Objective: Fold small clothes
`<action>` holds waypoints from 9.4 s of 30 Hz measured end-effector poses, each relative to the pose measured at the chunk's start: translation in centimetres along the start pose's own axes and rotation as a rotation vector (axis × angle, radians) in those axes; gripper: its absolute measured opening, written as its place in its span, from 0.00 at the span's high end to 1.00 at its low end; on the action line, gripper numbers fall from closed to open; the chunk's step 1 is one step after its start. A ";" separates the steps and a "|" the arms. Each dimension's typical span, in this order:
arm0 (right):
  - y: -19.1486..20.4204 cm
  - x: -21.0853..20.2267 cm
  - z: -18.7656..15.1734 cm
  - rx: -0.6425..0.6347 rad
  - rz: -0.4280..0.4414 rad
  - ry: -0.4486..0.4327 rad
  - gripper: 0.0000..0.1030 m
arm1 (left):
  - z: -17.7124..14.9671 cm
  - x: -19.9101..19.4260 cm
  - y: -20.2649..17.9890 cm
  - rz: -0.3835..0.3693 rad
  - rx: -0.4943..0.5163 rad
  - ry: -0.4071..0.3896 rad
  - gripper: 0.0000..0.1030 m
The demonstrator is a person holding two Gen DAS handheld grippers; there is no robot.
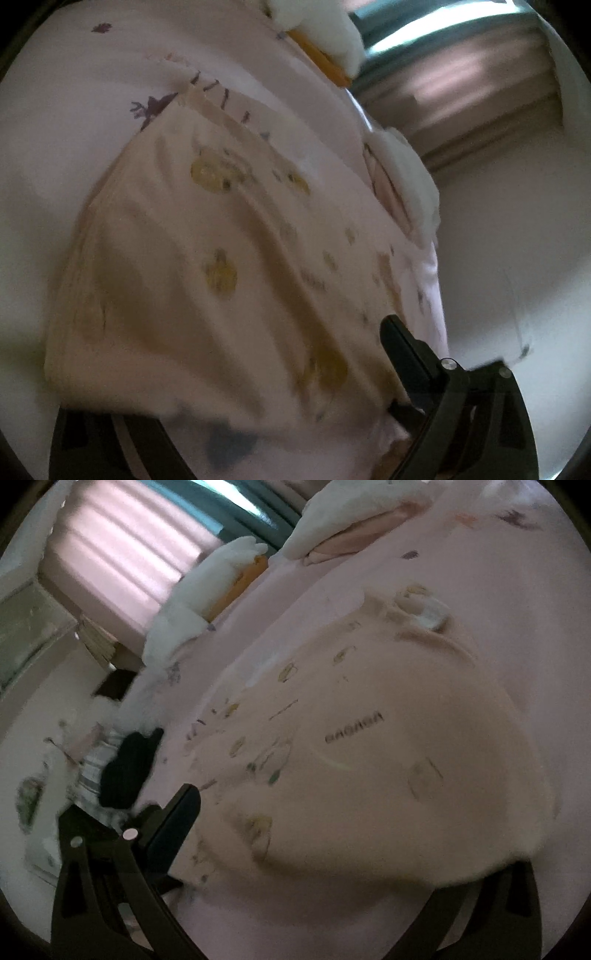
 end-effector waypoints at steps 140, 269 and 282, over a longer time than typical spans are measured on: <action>-1.1 -18.6 -12.3 0.060 -0.031 -0.249 0.23 | -12.2 -13.2 8.0 -0.152 0.183 0.037 0.76; 19.8 -4.7 -22.8 -0.466 0.057 0.322 0.47 | -7.8 -16.9 13.7 0.197 -0.054 -0.123 0.84; 14.0 -0.6 -13.0 0.003 0.118 0.221 0.93 | -8.2 -16.5 12.7 0.267 0.020 -0.149 0.84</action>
Point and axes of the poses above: each gripper's, at about its wrist camera, not at the fingertips, and x roughly the way its jaws point, y to its left, z to its top, the point moved 5 cm from there along x, roughly the way its jaws point, and after that the axes turned 8 degrees about z, right-handed, at the moved point
